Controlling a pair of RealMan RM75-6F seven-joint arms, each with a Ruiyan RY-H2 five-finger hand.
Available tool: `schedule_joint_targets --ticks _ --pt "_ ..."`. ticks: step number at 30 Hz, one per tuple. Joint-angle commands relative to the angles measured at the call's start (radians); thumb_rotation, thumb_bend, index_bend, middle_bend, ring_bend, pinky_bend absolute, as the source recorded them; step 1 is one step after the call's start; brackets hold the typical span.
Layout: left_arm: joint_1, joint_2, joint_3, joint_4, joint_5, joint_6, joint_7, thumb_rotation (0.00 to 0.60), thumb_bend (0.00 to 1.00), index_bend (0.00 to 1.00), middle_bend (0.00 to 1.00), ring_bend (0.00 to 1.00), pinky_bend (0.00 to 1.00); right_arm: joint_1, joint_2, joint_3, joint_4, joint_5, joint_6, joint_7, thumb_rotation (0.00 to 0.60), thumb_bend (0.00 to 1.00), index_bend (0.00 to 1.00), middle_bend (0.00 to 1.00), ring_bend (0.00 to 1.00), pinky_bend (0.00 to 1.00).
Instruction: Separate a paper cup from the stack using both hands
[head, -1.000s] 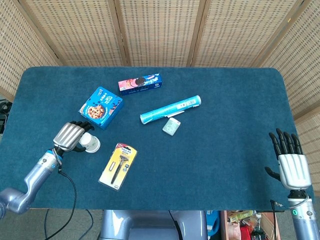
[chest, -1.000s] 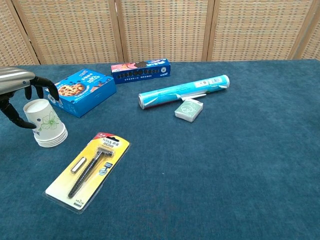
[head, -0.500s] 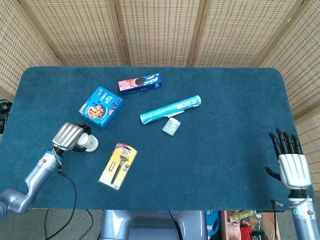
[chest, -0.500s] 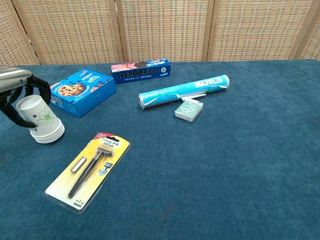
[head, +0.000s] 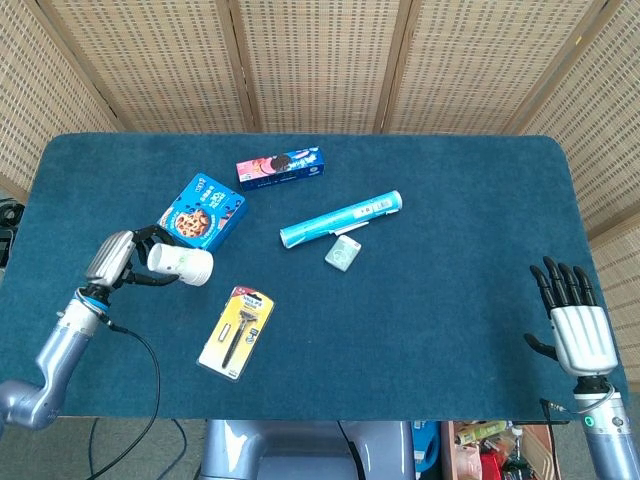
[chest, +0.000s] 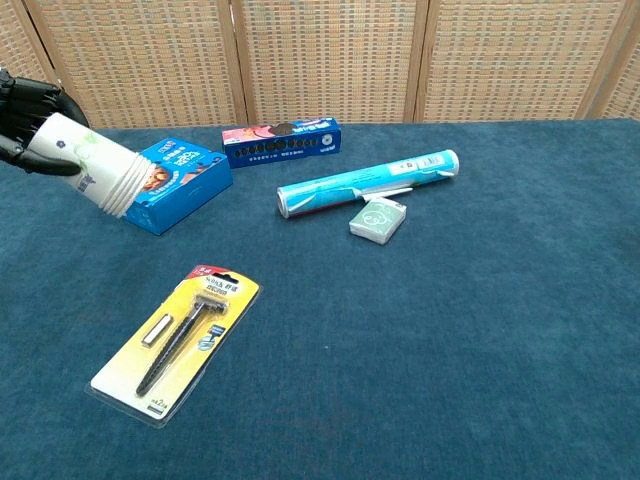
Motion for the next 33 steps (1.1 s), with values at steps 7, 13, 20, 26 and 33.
schedule_joint_targets --ticks 7,13,20,26,33 --pt "-0.114 -0.087 -0.062 0.034 -0.01 -0.226 -0.549 0.6 0.08 0.53 0.46 0.55 0.63 0.035 0.035 0.02 -0.021 -0.012 -0.017 -0.025 0.6 0.0 0.0 0.0 0.0 0.0" --pt "-0.206 -0.177 -0.098 0.093 -0.021 -0.325 -0.666 0.6 0.08 0.53 0.46 0.55 0.62 0.08 0.045 0.026 0.021 -0.073 -0.026 0.03 0.6 0.0 0.0 0.01 0.0 0.0" --pt "-0.299 -0.247 -0.113 0.147 -0.006 -0.403 -0.687 0.6 0.08 0.53 0.46 0.55 0.63 0.141 0.016 0.019 0.174 -0.203 0.029 0.16 0.6 0.0 0.12 0.09 0.01 0.11" --pt "-0.385 -0.298 -0.125 0.186 0.007 -0.461 -0.67 0.6 0.08 0.53 0.46 0.55 0.63 0.244 -0.014 0.006 0.289 -0.333 0.064 0.292 0.6 0.0 0.16 0.09 0.02 0.16" --pt "-0.45 -0.364 -0.153 0.215 -0.005 -0.48 -0.68 0.6 0.08 0.53 0.46 0.55 0.62 0.374 -0.06 0.006 0.34 -0.406 0.008 0.3 0.6 0.0 0.26 0.1 0.02 0.17"
